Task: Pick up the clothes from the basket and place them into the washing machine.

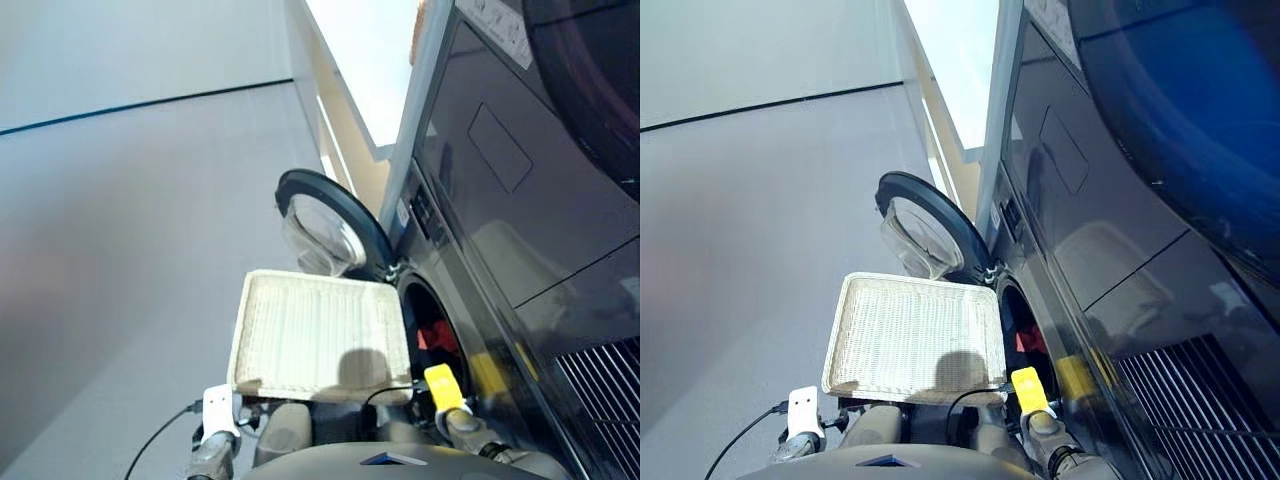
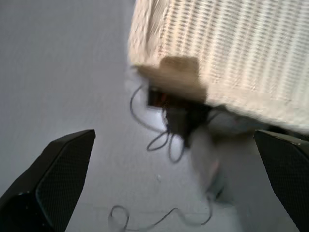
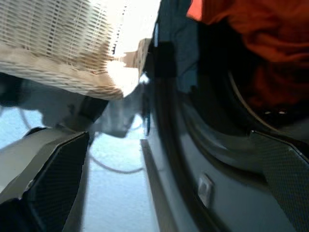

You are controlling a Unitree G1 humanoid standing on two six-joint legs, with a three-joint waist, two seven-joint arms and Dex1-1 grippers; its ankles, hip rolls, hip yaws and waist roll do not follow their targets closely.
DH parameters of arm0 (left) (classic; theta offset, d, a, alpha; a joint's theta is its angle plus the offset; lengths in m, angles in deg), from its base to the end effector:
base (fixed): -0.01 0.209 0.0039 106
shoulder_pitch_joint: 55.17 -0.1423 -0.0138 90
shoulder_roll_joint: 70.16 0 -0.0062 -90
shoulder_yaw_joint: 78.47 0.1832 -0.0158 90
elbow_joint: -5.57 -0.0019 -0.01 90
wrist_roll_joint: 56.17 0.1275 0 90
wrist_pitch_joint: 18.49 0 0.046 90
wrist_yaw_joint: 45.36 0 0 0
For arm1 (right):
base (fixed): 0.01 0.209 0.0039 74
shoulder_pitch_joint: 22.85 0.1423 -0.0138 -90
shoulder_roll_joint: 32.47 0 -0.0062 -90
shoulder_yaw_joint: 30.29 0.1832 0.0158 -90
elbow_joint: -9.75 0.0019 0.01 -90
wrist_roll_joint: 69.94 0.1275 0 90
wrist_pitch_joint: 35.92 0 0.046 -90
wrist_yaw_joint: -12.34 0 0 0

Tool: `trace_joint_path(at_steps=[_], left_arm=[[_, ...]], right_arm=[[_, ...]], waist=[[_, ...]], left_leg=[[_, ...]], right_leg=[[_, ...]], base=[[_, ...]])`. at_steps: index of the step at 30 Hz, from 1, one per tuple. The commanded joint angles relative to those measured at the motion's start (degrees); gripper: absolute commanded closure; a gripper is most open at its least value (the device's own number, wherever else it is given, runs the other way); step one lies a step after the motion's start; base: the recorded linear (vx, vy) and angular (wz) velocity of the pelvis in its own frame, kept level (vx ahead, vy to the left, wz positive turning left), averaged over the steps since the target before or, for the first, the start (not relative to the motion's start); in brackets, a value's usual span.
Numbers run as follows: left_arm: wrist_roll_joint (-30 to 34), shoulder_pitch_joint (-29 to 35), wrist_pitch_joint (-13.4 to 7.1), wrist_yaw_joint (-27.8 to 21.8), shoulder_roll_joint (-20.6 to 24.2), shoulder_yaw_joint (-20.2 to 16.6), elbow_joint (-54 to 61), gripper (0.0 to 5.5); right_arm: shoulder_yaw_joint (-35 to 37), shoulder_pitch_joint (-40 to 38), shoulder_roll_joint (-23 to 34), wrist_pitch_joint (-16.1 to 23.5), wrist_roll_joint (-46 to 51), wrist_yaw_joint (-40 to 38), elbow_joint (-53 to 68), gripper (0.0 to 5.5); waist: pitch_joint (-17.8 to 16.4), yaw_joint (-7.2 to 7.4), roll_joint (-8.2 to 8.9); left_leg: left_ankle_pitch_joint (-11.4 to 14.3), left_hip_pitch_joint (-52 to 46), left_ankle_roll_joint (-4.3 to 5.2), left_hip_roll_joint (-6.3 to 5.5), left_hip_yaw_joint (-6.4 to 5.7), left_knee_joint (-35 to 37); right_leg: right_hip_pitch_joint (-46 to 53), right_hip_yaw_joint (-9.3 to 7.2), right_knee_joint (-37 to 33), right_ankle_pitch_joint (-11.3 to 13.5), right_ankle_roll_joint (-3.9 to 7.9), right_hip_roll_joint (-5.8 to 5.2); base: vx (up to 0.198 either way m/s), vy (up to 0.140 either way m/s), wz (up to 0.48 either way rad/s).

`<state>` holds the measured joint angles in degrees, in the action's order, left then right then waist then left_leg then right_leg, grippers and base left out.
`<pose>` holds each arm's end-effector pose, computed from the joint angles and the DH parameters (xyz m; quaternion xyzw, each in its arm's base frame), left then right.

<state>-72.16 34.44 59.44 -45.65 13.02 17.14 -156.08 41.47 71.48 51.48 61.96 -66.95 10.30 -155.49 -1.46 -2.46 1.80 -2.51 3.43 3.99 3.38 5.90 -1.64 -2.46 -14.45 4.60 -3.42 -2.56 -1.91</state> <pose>0.0710 0.2000 -0.1076 -0.0114 0.4936 0.0888 0.8651 0.0853 -0.1907 -0.1079 -0.1573 0.5241 0.0552 0.8351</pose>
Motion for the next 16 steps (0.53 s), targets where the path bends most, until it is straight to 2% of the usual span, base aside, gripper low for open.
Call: trace_joint_path(at_steps=[1,3,7,16], left_arm=[[4.67,1.18,-0.65,0.12,0.18,2.01,-1.19,0.0],[5.43,1.2,-0.78,-0.07,0.16,2.17,-1.24,0.0],[7.96,1.02,-0.45,0.31,0.06,2.37,-2.46,0.0],[9.07,0.45,0.14,-0.66,-0.46,2.22,-3.47,0.0]], right_arm=[[1.26,-0.79,0.0,-0.47,-2.0,-0.53,-1.6,0.0],[1.31,-0.89,-0.15,-0.54,-2.23,-0.52,-1.61,0.0],[0.6,-0.98,-0.7,-0.64,-3.11,-0.05,-1.64,0.0],[4.13,-2.02,-1.68,-1.24,0.96,0.44,-4.21,0.0]], waist=[[3.15,0.56,-0.77],[3.41,0.67,-0.87],[4.26,0.35,-0.9],[5.76,0.48,-0.81]], left_leg=[[-1.77,-1.46,-1.32,-3.47,-0.48,6.64],[-1.44,-1.64,-1.29,-3.56,-0.21,6.64],[-0.85,-3.1,-2.07,-4.34,0.42,6.64],[0.23,-4.96,-2.56,-4.35,1.32,6.64]], right_leg=[[-0.68,4.89,-3.73,5.7,8.14,-1.47],[-0.31,4.77,-4.45,6.02,8.31,-1.73],[0.87,6.09,-5.13,6.89,8.79,-2.33],[2.7,6.96,-5.72,6.8,9.12,-2.67]], base=[[-0.02,0.087,0.364],[-0.047,0.096,0.178],[-0.009,0.054,-0.089],[0.0,0.0,0.0]])
